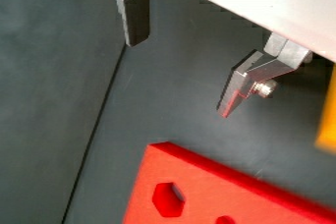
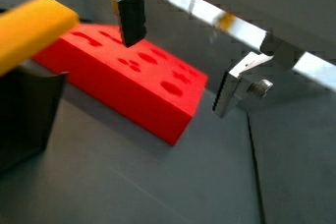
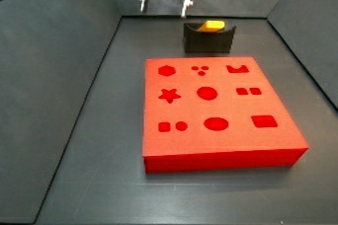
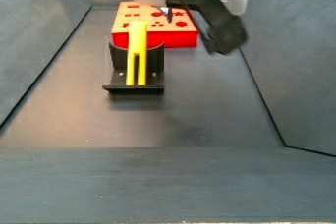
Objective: Pick up the square-circle object. Move up. Rotate the square-circle object. Place the square-circle object on the fixture. Regrasp the square-circle object. Move to above the board. Insert the square-circle object.
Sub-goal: Regrasp the square-circle object.
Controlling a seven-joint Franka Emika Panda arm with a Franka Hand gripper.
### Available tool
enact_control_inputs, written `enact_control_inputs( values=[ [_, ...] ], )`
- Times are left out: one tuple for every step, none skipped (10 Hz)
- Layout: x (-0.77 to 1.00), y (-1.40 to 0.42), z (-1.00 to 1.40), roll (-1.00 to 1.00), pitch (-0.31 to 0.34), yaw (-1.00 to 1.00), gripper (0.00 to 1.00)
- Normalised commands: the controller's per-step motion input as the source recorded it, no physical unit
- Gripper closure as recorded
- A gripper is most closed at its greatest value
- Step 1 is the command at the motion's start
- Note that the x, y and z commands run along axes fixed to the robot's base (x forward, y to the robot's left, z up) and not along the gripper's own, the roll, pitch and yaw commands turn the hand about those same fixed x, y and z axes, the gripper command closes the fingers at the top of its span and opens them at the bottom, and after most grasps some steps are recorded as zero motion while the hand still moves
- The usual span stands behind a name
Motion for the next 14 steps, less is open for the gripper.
enact_control_inputs(
  values=[
    [-0.01,-0.29,-0.11,0.78,-0.109,-1.00,0.00],
    [-0.01,-0.02,-0.03,0.77,-0.145,-1.00,0.00],
    [-0.01,0.00,-0.01,0.76,-0.161,-1.00,0.00],
    [0.00,-0.03,-0.01,0.75,-0.193,-1.00,0.00],
    [-0.01,-0.02,-0.01,0.75,-0.215,-1.00,0.00],
    [-0.02,-0.02,0.00,0.74,-0.245,-1.00,0.00],
    [-0.02,-0.02,0.00,0.74,-0.259,-1.00,0.00],
    [-0.04,-0.02,0.00,0.72,-0.295,-1.00,0.00],
    [-0.05,-0.02,0.00,0.72,-0.306,-1.00,0.00],
    [-0.05,-0.01,0.00,0.70,-0.326,-1.00,0.00],
    [-0.05,-0.01,0.00,0.69,-0.331,-1.00,0.00],
    [-0.04,-0.01,-0.01,0.68,-0.332,-1.00,0.00],
    [-0.04,-0.01,-0.01,0.67,-0.326,-1.00,0.00],
    [-0.04,-0.01,-0.01,0.65,-0.302,-1.00,0.00]
  ],
)
